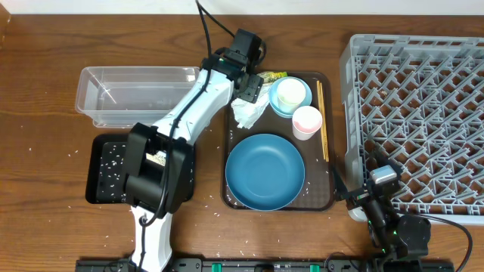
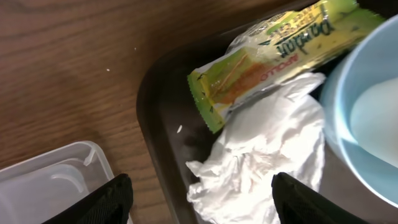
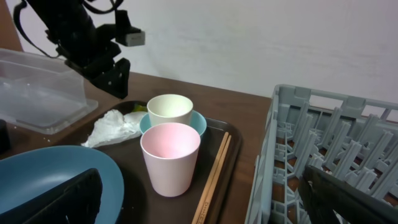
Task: Sort waste into correct bins and load items into the dishwasher rack
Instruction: 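Grasp the white tissue with the left gripper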
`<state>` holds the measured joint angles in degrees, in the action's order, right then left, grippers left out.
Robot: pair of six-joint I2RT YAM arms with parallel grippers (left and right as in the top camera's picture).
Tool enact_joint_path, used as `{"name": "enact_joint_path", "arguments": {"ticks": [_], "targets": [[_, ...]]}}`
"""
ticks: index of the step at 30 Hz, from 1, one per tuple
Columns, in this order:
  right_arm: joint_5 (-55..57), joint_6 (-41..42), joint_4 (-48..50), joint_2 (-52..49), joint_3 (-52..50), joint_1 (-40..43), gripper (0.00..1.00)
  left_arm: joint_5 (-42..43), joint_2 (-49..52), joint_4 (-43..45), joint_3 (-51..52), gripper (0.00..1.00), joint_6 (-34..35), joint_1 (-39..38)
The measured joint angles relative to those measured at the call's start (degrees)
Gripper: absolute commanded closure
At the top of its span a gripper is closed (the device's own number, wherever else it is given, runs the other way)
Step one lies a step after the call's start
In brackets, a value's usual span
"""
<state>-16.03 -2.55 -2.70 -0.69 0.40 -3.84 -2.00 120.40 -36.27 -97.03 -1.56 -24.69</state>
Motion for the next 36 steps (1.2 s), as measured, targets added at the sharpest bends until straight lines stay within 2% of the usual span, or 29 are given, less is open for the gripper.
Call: {"name": "enact_joint_path", "arguments": {"ticks": [12,15,20,28,32,36], "targets": [[0.0,0.0,0.0,0.0,0.0,0.0,0.01,3.8,2.9,0.8,0.0,0.27,-3.6,0.2],[0.0,0.0,0.0,0.0,0.0,0.0,0.01,3.8,3.7,1.0,0.0,0.31,-4.0,0.2],[0.0,0.0,0.0,0.0,0.0,0.0,0.01,4.2,5.6,1.6,0.0,0.32,-4.5,0.2],[0.0,0.0,0.0,0.0,0.0,0.0,0.01,4.7,6.7,2.2,0.0,0.5,-4.7,0.2],[0.0,0.0,0.0,0.0,0.0,0.0,0.01,4.7,6.7,2.2,0.0,0.73,-4.4,0.2],[0.0,0.0,0.0,0.0,0.0,0.0,0.01,4.7,6.7,2.3,0.0,0.89,-4.5,0.2]]}}
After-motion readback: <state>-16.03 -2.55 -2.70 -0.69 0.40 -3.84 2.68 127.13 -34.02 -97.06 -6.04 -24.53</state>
